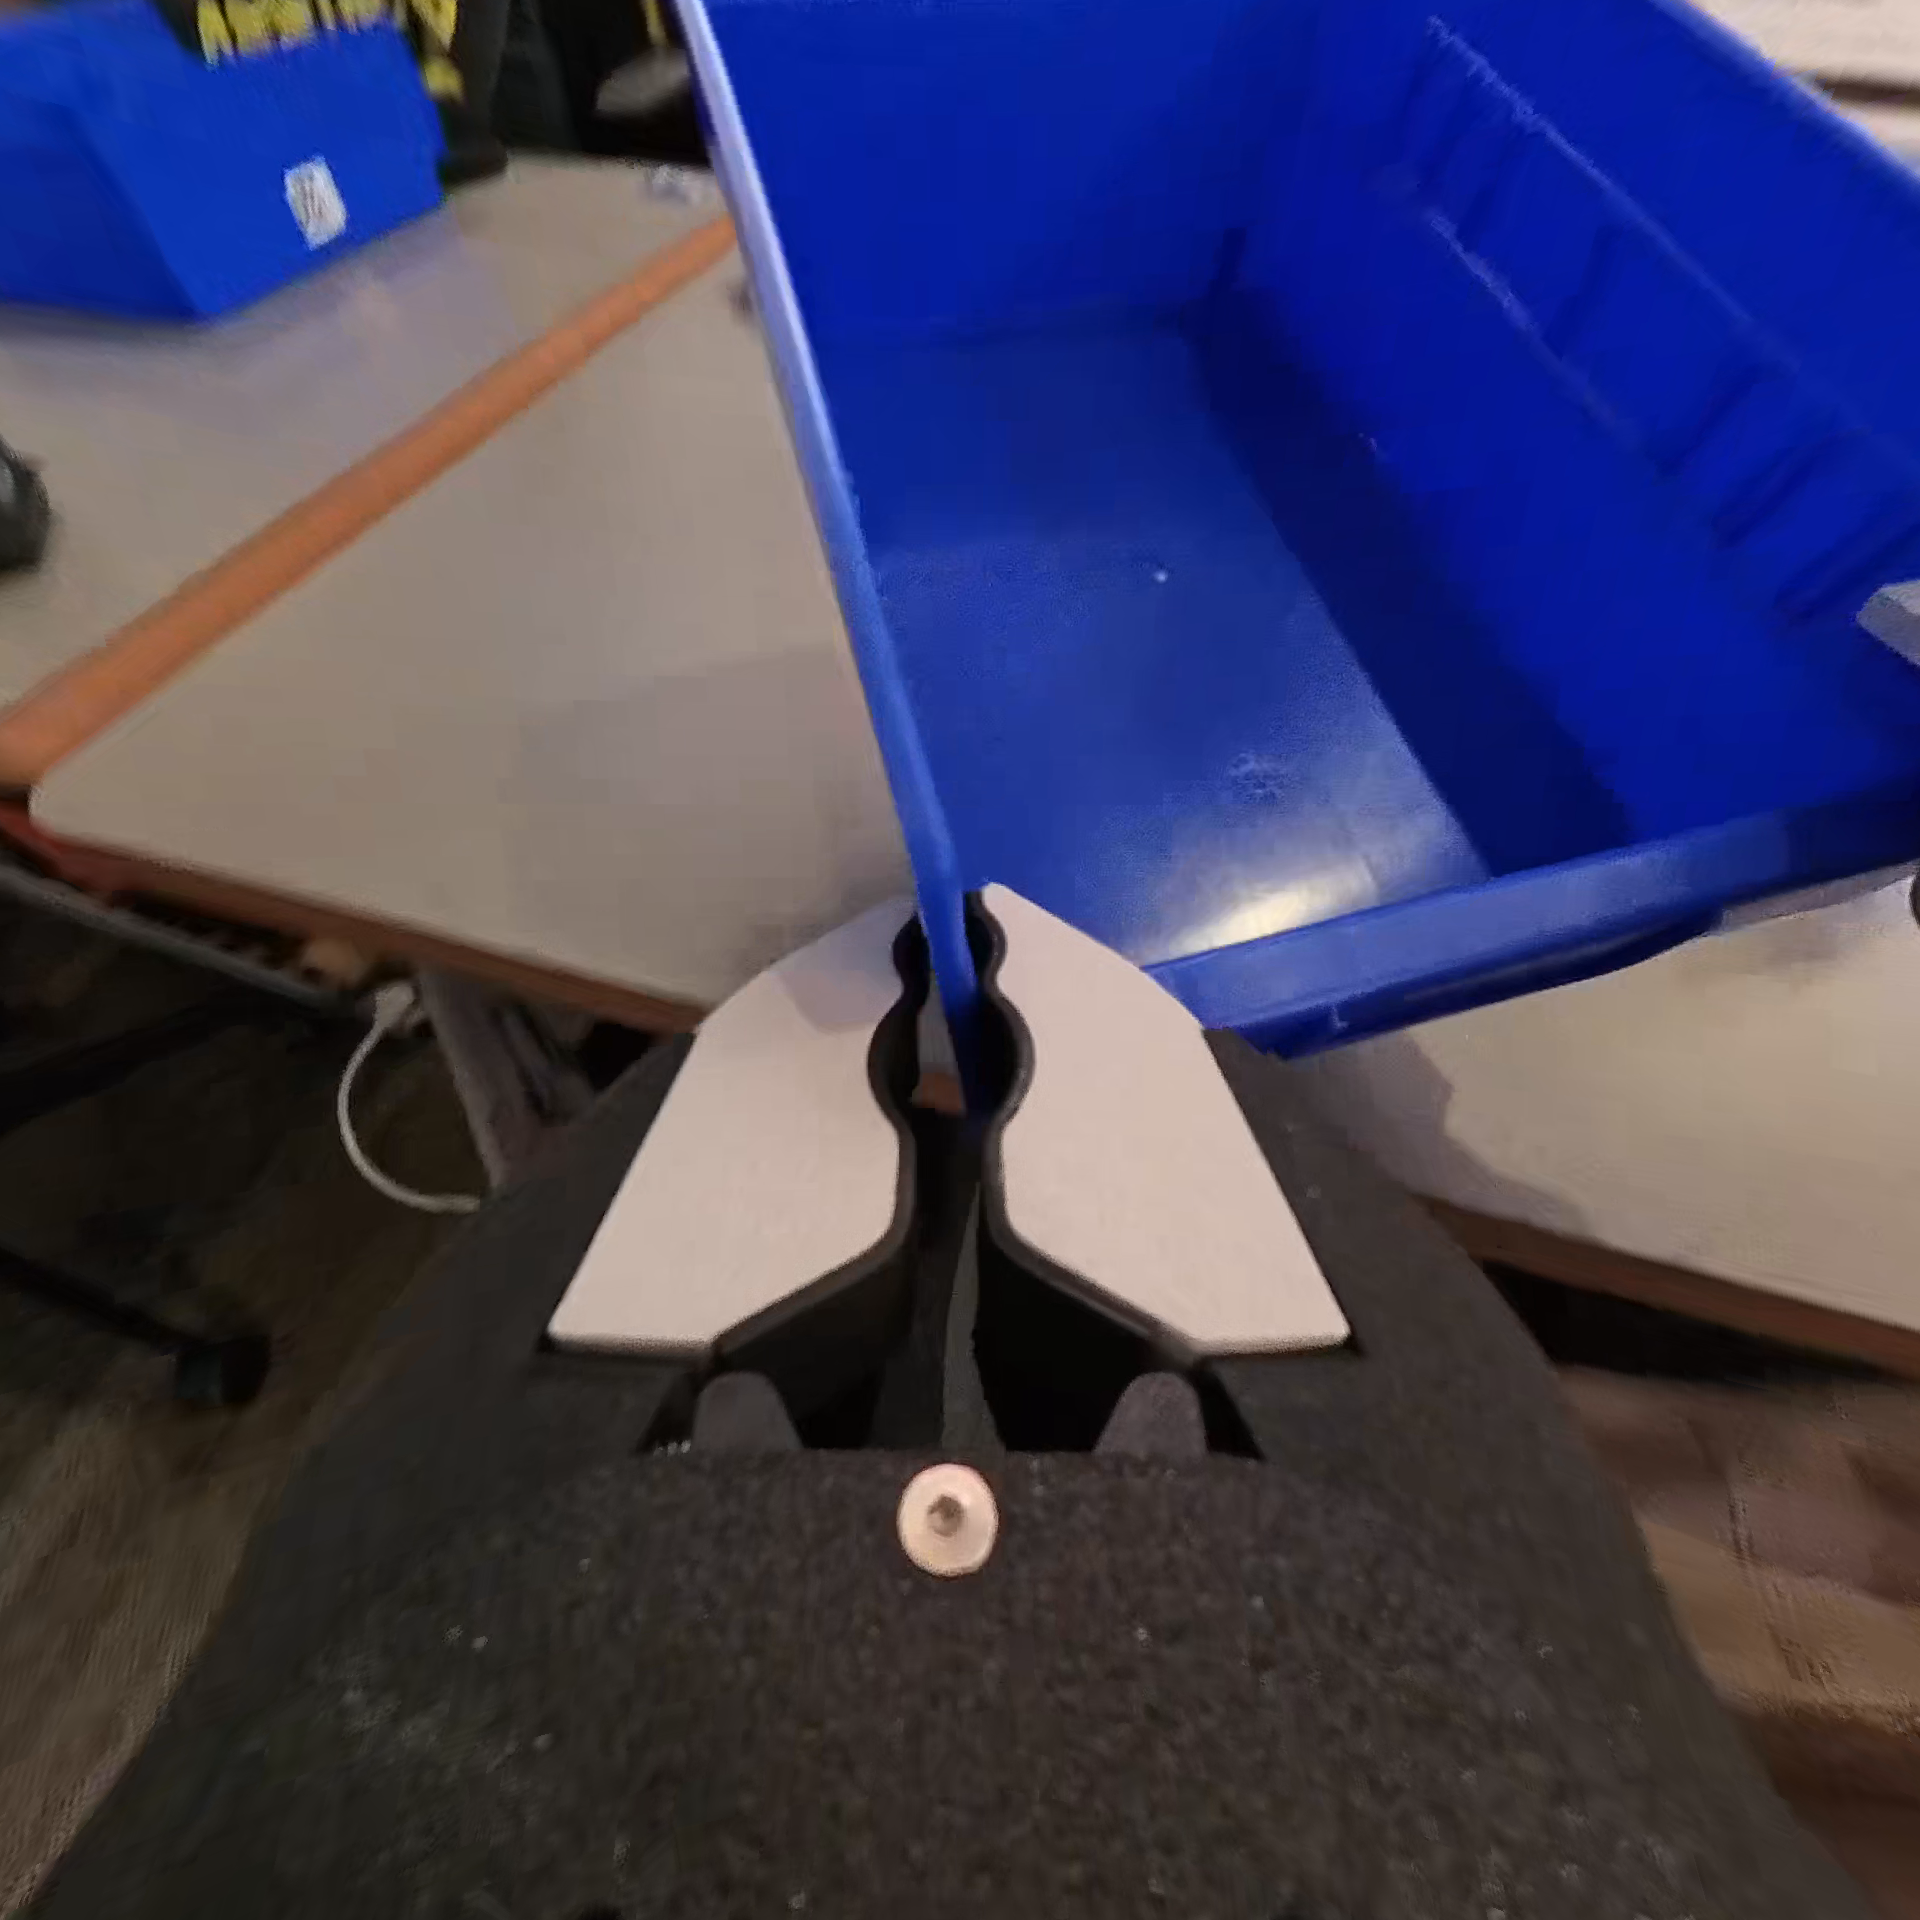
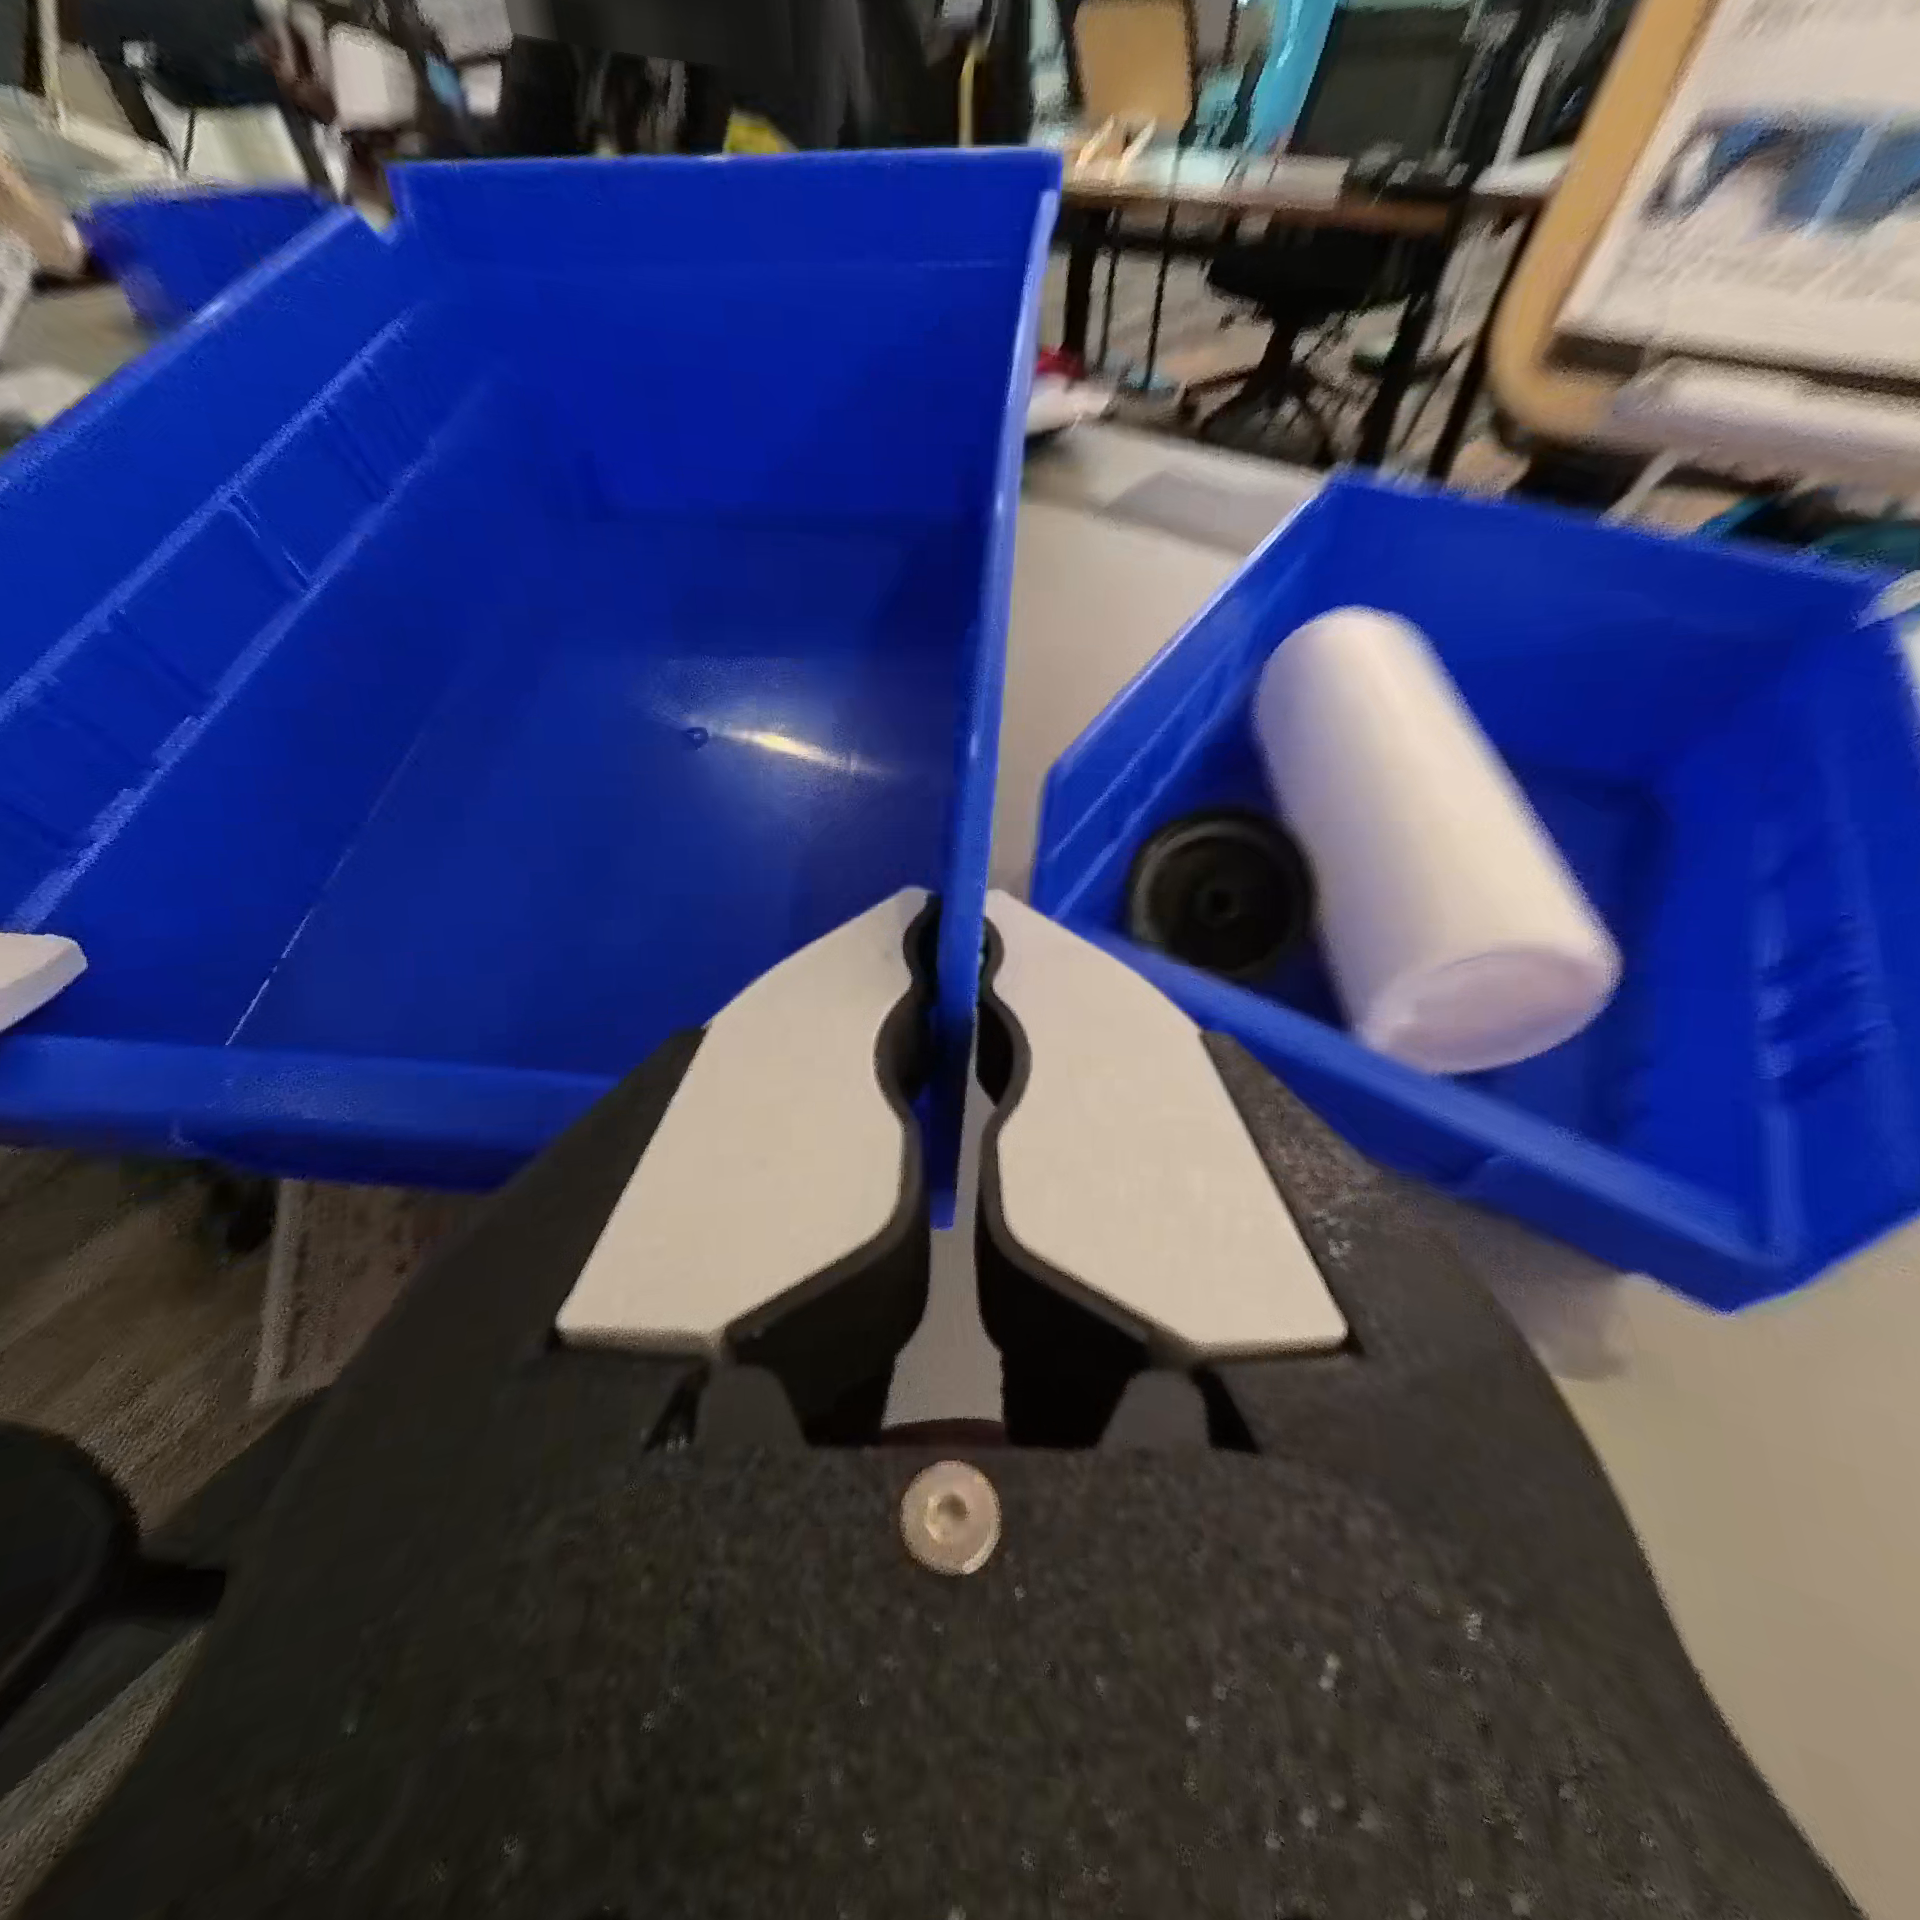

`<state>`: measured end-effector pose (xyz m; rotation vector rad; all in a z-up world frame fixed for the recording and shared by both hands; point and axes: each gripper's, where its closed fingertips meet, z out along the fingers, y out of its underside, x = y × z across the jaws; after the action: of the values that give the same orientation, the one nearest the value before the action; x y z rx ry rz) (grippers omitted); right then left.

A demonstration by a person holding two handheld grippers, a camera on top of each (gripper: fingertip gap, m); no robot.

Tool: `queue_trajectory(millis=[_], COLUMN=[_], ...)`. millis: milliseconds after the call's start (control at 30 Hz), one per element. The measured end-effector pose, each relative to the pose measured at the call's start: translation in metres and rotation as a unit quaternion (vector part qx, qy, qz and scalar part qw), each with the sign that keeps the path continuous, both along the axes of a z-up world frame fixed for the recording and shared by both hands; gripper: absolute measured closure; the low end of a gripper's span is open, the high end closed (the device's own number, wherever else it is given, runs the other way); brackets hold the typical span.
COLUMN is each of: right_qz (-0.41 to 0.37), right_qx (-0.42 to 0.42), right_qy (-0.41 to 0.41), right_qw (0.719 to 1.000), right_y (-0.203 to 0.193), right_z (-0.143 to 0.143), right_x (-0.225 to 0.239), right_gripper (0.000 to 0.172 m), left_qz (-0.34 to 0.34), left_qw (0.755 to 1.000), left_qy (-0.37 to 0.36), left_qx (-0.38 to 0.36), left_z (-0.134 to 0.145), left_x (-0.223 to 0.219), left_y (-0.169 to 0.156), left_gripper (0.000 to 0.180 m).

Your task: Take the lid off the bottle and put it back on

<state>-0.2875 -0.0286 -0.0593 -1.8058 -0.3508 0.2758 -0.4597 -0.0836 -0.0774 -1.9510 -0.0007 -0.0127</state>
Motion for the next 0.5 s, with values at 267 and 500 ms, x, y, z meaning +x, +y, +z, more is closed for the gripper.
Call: queue_trajectory(millis=[267, 500], right_qz=[-0.129, -0.236], right_qx=[0.093, 0.026], right_qy=[0.028, 0.042], right_qw=[0.987, 0.970], right_y=[0.024, 0.047], right_z=[0.093, 0.064], right_x=[0.152, 0.340], right_gripper=[0.168, 0.169], left_qz=[-0.136, -0.221], left_qw=[0.989, 0.974], left_qy=[0.026, 0.048], left_qx=[0.049, 0.028], left_z=[0.077, 0.068], left_x=[0.151, 0.336], left_y=[0.079, 0.128], left_gripper=[0.175, 0.175])
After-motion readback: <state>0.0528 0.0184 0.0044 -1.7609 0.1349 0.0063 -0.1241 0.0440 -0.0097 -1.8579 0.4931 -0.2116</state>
